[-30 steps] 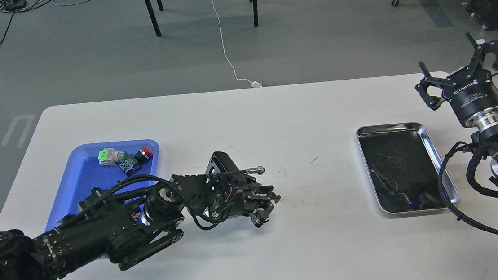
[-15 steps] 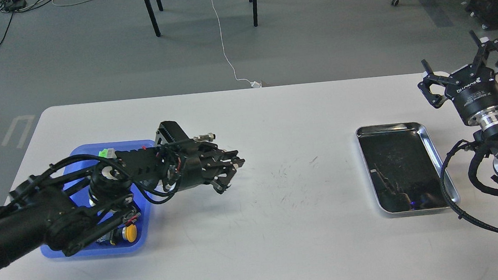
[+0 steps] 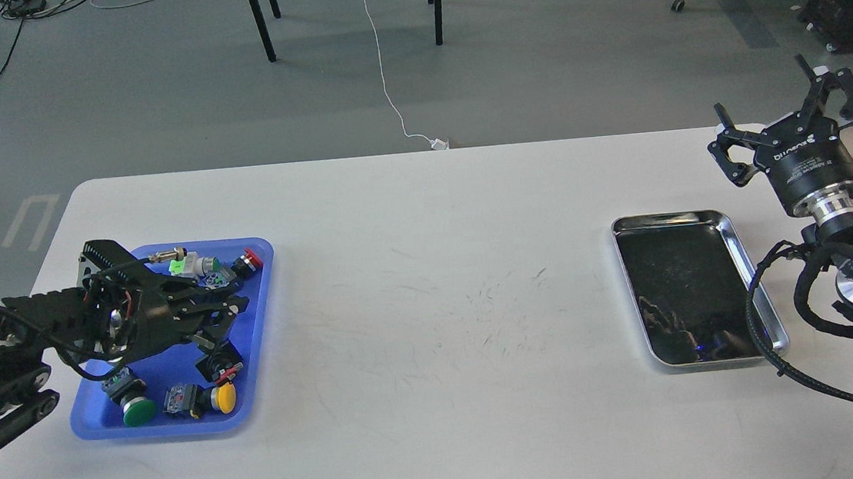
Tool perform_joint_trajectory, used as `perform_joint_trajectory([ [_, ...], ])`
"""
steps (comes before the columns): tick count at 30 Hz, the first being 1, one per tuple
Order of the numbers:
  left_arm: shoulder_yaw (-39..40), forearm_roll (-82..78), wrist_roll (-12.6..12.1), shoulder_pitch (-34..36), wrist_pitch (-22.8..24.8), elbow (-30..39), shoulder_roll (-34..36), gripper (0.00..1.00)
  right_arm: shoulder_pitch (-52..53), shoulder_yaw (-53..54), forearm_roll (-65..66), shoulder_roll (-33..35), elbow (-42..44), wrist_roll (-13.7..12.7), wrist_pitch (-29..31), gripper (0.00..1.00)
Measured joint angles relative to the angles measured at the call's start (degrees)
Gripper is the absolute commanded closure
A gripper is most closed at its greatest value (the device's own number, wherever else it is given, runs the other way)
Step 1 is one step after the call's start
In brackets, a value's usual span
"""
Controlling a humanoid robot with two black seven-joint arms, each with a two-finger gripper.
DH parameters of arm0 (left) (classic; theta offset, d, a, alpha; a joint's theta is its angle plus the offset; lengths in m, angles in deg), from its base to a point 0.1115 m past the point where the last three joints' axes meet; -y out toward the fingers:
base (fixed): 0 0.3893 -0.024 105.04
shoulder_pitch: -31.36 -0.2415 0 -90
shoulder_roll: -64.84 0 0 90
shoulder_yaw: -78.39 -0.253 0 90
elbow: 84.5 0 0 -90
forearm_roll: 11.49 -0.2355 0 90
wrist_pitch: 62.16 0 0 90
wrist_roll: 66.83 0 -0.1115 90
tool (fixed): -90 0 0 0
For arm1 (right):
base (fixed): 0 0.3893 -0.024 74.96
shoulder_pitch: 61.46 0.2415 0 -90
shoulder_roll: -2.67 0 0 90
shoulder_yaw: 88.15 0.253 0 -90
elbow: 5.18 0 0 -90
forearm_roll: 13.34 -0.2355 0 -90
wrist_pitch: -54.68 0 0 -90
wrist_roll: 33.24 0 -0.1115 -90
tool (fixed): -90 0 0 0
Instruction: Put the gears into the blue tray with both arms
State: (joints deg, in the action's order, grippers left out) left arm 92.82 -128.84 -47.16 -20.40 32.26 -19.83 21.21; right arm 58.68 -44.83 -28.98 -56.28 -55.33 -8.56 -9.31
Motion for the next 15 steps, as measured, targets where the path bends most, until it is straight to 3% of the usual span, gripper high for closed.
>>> perform_joint_trajectory([
  [3,0.0,0.2,0.0,-0.3,-0.1,-1.6,-0.5,0.65,0.1,-0.1,0.0,0.0,0.0,-0.1,0.0,0.01],
  [5,0.0,0.4,0.0,-0.4,-0.1,-2.3,-0.7,0.44,0.1,-0.1,0.0,0.2,0.0,-0.1,0.0,0.01],
  [6,0.0,0.4,0.0,-0.4,-0.1,-2.5,-0.8,0.39,0.1,-0.1,0.0,0.3,0.0,-0.1,0.0,0.01],
  [13,-0.2,0.5,-0.1,-0.4,0.0,-2.7,-0.7,0.36,0.0,-0.1,0.0,0.6,0.0,-0.1,0.1,0.01],
  [15,-0.1,0.6,0.0,-0.4,-0.1,-2.7,-0.2,0.30,0.0,-0.1,0.0,0.6,0.0,-0.1,0.1,0.01],
])
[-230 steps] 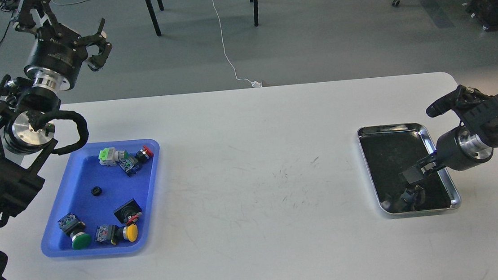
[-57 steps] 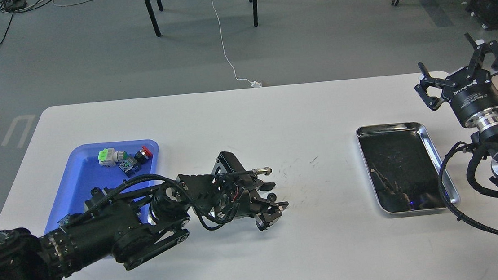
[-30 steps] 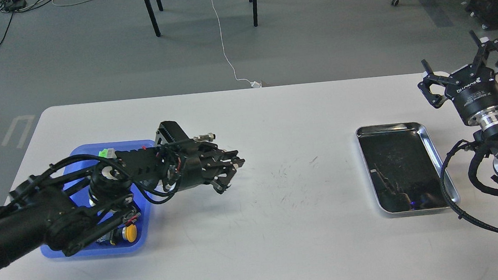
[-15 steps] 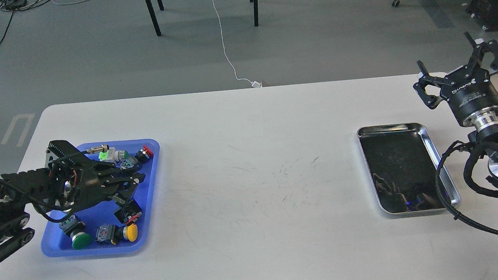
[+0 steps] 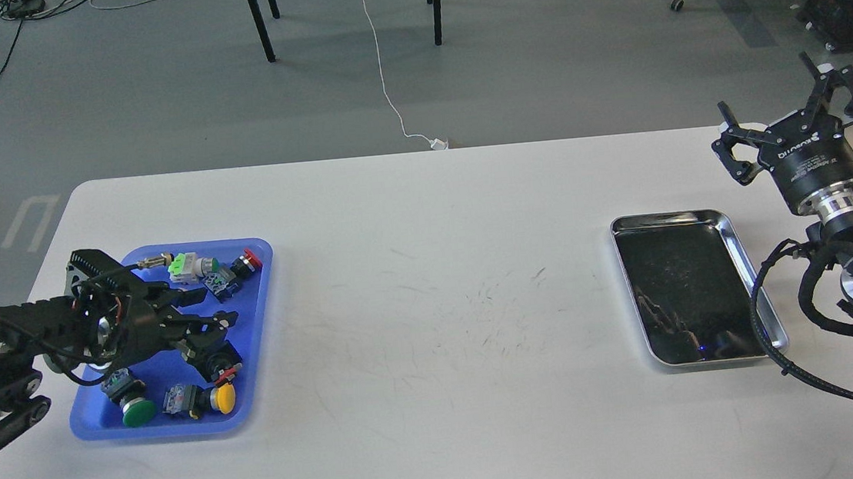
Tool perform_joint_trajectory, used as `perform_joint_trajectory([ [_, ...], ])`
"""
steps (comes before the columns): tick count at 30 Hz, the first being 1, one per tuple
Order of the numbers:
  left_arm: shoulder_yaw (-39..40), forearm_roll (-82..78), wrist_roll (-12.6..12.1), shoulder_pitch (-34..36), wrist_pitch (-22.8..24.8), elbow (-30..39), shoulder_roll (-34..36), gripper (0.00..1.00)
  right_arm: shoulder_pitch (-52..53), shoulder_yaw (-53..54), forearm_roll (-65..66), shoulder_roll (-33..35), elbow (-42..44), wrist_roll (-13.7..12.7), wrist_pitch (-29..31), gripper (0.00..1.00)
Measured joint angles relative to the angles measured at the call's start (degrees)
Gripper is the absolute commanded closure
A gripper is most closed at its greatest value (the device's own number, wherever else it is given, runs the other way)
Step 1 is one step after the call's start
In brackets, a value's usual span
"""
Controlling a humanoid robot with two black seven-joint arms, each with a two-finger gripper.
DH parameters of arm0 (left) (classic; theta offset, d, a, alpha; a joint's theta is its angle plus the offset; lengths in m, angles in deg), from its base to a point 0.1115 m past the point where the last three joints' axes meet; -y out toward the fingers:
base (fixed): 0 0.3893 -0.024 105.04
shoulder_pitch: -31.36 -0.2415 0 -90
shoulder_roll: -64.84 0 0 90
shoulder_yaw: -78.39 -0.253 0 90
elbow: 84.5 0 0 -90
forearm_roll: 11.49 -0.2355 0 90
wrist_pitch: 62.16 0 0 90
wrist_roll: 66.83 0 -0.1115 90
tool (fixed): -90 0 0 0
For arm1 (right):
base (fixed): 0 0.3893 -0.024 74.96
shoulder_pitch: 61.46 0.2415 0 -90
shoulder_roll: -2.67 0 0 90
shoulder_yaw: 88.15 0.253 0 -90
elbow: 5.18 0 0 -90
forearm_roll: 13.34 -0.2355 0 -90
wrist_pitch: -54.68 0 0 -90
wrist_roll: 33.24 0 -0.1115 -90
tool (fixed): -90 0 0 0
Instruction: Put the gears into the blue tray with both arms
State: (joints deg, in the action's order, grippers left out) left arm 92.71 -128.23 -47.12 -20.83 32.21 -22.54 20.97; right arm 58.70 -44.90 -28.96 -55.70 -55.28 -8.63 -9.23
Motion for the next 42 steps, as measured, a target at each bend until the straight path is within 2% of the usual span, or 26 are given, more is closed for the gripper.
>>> perform_joint_trajectory([
  [3,1.4,2.5,0.7,0.5,-0.2,0.1,0.5,0.17,0.0,0.0,0.1,-0.1,0.1,0.0,-0.1,0.01],
  [6,4.7,12.2,1.2,1.0,-0.8,0.2,0.8,0.03,1.3,-0.1,0.3,-0.4,0.7,0.0,-0.5,0.01],
  [7,6.1,17.1,1.2,1.3,-0.9,0.2,0.8,0.02,2.1,-0.1,0.4,-0.4,1.1,0.0,-0.6,0.01],
  [13,10.1,47.3,0.7,6.7,-0.9,-0.1,-0.6,0.02,8.2,0.8,0.4,-0.7,4.3,0.1,-2.1,0.00],
  [18,10.9,61.2,-1.1,10.7,-0.7,-2.4,-4.8,0.02,11.4,2.8,0.4,-1.8,5.6,0.0,-5.9,0.00],
  [26,14.9,81.1,-1.3,13.2,-0.8,-14.9,-17.7,0.02,13.5,2.7,0.6,-2.7,6.5,-0.6,-6.1,0.00],
  [29,16.1,89.3,-1.1,14.3,-0.4,-18.3,-21.2,0.02,14.8,3.0,0.6,-4.3,8.4,-2.6,-6.3,0.00],
  [36,22.6,109.9,-1.3,15.0,4.1,-27.1,-27.3,0.02,15.6,10.9,-0.1,-10.7,14.7,-11.9,-6.1,0.00],
  [42,27.3,119.5,-1.5,15.0,9.0,-31.6,-29.4,0.02,15.6,15.2,-0.1,-14.3,18.4,-13.0,-5.8,0.00],
])
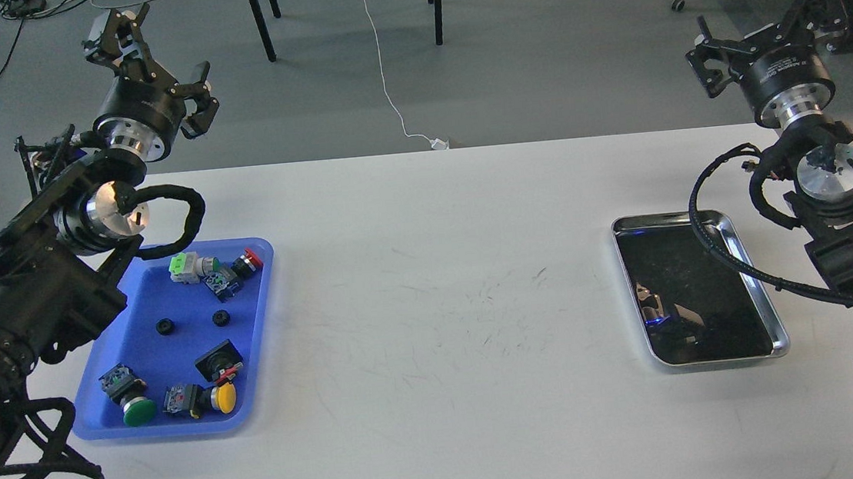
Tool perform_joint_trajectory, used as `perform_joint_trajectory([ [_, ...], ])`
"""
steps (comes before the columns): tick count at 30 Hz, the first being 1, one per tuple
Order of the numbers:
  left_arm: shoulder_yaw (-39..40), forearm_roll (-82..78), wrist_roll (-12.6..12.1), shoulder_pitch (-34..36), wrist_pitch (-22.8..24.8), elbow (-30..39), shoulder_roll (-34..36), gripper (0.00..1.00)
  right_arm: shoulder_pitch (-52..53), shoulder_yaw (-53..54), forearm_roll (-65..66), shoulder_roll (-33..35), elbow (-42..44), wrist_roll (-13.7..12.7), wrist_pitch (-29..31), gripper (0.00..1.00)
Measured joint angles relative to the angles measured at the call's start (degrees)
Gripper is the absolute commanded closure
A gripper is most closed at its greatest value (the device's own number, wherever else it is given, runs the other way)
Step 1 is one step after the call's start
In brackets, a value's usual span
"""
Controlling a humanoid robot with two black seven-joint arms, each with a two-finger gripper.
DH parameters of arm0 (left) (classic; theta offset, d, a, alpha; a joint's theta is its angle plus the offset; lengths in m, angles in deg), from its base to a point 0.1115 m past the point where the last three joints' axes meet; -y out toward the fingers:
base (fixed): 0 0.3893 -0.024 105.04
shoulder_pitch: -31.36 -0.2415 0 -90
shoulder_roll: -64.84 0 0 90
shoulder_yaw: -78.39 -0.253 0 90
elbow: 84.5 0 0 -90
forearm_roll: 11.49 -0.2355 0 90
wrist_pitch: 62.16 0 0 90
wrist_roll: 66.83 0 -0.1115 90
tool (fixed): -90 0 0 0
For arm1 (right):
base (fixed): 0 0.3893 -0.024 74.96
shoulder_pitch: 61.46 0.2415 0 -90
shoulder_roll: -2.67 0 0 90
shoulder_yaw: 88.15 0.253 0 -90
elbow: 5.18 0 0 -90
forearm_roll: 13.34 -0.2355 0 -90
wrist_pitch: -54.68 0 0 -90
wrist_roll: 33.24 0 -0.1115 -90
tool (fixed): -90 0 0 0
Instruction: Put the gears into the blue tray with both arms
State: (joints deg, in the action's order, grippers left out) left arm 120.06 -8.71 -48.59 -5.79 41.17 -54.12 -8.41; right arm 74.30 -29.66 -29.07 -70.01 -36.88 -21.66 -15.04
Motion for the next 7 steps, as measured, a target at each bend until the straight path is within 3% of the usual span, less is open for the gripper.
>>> perform_joint_trajectory([
  [7,0.8,4.9,0.0,-0.9,0.3,-0.2,-1.0,0.02,-0.2,-1.6,0.3,-0.6,0.7,0.0,1.7,0.00],
])
